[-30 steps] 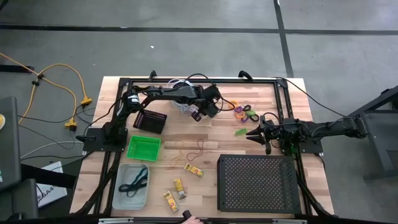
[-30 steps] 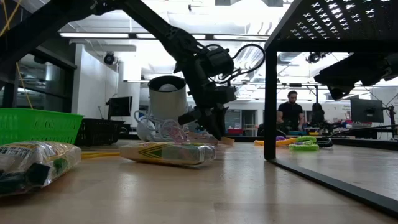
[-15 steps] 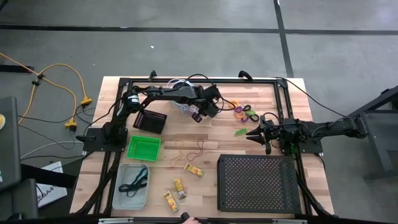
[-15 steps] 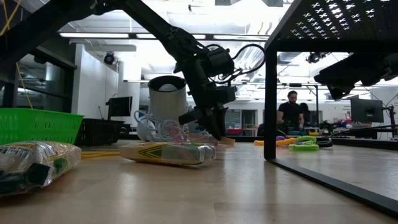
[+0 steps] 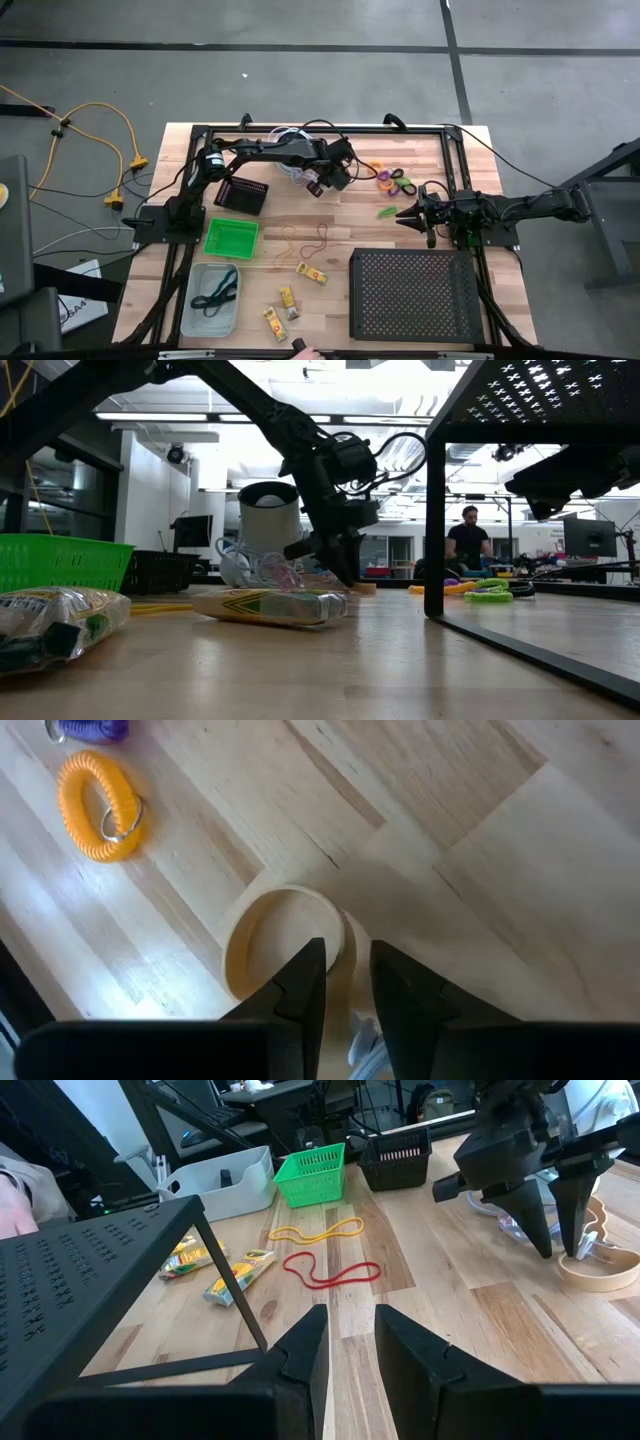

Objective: Pick & Place Office Desk Supplies
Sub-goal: Put the beige rubber band into the gray bin

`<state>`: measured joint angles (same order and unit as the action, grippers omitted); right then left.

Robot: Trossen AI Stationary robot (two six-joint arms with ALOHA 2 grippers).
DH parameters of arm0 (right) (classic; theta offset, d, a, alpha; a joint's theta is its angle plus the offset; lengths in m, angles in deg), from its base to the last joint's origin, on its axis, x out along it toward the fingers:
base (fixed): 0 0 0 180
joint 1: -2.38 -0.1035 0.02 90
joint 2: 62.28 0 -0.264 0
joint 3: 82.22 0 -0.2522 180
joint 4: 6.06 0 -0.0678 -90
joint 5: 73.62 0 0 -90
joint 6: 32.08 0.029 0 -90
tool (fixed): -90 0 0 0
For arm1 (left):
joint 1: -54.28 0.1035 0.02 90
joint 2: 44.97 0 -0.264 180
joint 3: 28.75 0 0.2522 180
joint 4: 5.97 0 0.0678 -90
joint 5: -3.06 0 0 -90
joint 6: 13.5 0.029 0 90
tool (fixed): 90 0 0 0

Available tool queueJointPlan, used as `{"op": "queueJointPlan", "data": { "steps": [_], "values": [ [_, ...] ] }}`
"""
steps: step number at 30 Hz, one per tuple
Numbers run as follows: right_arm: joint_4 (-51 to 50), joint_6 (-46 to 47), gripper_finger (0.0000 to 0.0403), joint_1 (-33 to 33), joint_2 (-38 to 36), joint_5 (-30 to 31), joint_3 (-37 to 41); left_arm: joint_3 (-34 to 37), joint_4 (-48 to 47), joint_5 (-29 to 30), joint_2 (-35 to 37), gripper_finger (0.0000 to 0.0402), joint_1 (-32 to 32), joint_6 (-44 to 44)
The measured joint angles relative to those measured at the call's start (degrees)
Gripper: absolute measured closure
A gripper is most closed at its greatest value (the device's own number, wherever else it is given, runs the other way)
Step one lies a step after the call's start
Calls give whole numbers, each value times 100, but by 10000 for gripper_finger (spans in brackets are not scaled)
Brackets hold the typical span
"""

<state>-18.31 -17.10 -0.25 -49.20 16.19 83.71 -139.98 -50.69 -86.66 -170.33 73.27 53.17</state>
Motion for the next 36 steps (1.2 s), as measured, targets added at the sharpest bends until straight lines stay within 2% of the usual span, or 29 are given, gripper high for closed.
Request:
{"op": "queueJointPlan", "data": {
  "steps": [7, 14, 24, 36],
  "values": [
    [0, 0, 330, 0, 1, 0, 0, 0, 71, 18, -2, 325, 5, 575],
    [0, 0, 330, 0, 1, -1, 0, -13, 187, 103, -2, 325, 34, 495],
    [-1, 0, 330, -1, -1, -2, 1, -24, -126, -365, -2, 325, 162, 55],
    [-1, 0, 330, -1, -1, 0, -1, -27, 17, -304, -2, 325, 162, 26]
  ]
}}
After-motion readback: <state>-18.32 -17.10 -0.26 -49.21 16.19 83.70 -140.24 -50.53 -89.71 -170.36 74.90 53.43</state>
